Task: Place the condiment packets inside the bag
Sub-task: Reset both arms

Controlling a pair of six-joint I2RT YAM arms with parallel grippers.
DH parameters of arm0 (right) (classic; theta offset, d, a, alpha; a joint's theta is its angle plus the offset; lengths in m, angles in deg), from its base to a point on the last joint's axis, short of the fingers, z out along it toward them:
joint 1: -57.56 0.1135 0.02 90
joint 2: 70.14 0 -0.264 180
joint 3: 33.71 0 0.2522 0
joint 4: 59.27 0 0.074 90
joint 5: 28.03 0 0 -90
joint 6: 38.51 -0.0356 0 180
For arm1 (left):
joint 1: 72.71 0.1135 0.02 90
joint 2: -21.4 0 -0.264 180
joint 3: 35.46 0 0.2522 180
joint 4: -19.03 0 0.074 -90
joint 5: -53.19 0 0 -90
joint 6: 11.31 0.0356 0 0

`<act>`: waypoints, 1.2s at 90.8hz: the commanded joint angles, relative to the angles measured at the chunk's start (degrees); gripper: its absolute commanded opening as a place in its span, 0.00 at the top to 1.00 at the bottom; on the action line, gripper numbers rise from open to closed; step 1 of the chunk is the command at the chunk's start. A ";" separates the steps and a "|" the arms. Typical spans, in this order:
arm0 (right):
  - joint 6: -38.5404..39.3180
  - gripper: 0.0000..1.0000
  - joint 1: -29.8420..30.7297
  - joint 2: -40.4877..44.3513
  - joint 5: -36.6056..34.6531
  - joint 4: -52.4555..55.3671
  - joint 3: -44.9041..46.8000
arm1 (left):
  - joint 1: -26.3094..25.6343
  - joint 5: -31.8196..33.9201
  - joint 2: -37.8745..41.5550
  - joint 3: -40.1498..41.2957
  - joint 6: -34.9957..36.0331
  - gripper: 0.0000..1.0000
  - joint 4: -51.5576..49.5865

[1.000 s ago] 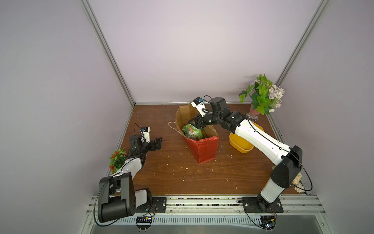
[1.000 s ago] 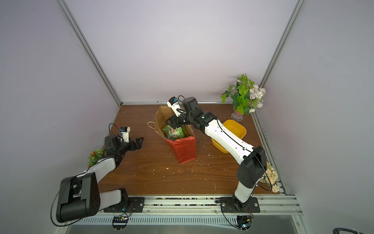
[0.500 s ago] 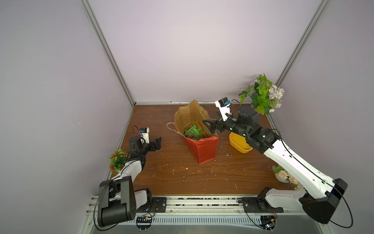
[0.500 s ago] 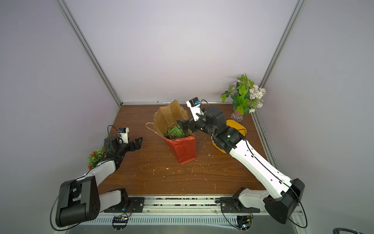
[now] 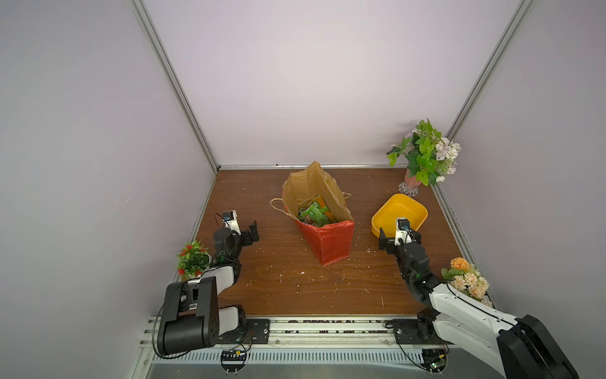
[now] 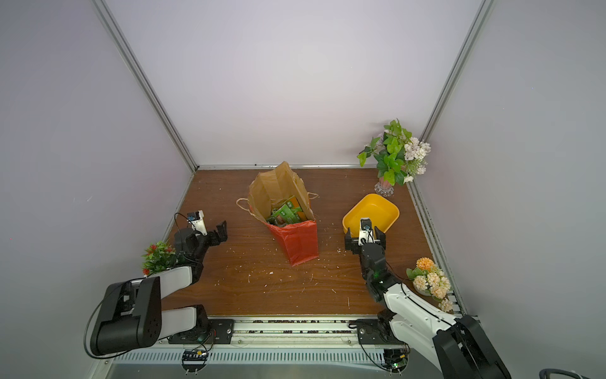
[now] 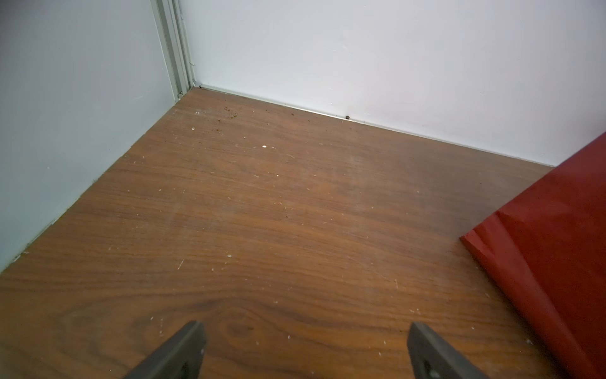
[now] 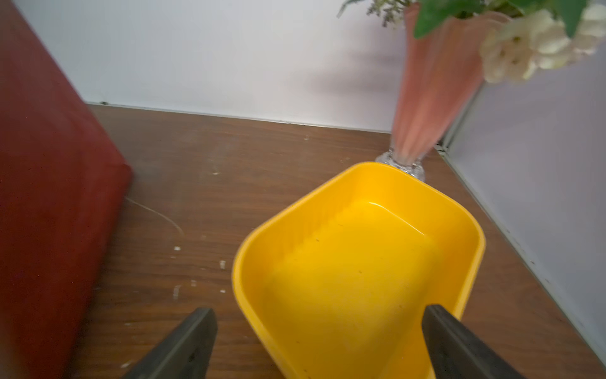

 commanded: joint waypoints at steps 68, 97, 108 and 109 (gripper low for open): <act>3.76 0.00 -14.74 -32.35 9.80 -41.18 -0.84 | -10.23 20.36 -13.65 3.56 2.92 0.01 29.31; 0.49 0.00 -18.78 -31.89 13.88 -36.18 -2.89 | -10.25 20.36 -13.41 3.65 2.89 0.01 29.31; 0.49 0.00 -18.77 -31.88 13.84 -36.29 -2.80 | -10.28 20.40 -13.40 3.70 2.88 0.01 29.31; 0.49 0.00 -18.73 -31.88 13.87 -36.30 -2.80 | -10.25 20.44 -13.41 3.63 2.88 0.01 29.28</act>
